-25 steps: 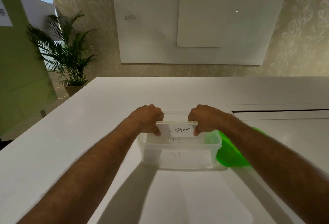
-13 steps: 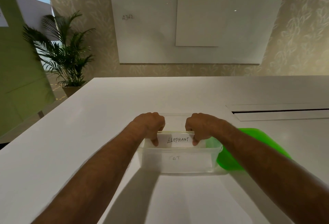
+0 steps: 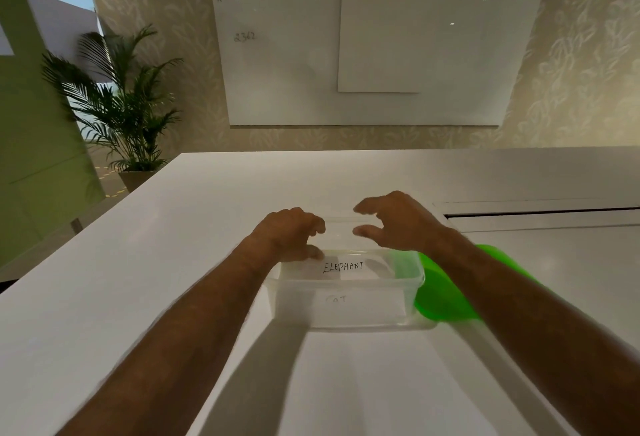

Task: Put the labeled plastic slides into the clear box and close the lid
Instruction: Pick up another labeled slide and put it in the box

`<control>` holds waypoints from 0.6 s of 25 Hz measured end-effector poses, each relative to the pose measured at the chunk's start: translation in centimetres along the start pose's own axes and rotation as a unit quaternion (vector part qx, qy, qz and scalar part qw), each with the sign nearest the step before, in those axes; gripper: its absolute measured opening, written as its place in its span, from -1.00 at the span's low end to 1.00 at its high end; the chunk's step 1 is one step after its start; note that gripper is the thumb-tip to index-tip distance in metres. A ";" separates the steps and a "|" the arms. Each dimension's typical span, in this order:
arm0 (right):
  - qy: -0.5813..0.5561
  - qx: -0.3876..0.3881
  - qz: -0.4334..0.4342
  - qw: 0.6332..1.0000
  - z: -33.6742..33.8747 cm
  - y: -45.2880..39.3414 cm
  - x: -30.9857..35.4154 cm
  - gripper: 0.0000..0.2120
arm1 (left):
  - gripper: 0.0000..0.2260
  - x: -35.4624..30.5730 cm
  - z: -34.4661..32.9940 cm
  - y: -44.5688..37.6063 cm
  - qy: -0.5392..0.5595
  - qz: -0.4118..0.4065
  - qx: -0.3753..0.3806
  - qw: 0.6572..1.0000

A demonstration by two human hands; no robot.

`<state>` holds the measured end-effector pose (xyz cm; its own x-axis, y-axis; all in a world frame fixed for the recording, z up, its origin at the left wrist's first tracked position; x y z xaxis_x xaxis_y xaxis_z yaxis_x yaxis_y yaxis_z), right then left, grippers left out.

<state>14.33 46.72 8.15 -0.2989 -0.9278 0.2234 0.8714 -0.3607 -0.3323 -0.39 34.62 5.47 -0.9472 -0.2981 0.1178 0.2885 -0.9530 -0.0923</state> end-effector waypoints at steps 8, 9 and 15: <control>0.093 -0.161 -0.024 0.982 1.2 3.3 -0.1 -0.18 | -0.39 -1.9 2.8 2.8 -0.043 0.009 -0.266 0.963; 0.106 -0.168 -0.041 0.979 1.3 3.8 -0.2 -0.16 | -0.32 -1.9 2.7 3.1 -0.053 0.026 -0.263 0.963; 0.156 -0.190 -0.085 0.966 2.0 6.4 -0.4 -0.09 | -0.16 -1.8 2.2 4.5 -0.077 0.078 -0.263 0.959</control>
<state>20.77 45.02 7.74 -0.5788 -0.8146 0.0369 0.6121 -0.4640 -0.6403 2.92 30.79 7.07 -0.8547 -0.4779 0.2027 0.2765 -0.7496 -0.6014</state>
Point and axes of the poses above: each hand's wrist, its own y-axis away from the middle knuckle, its own z-axis out of the back of the hand, x = y × z, the point moved 5 cm from there along -y, towards the middle knuckle, and after that the axes turned 8 degrees about -y, right-handed, at the moved point
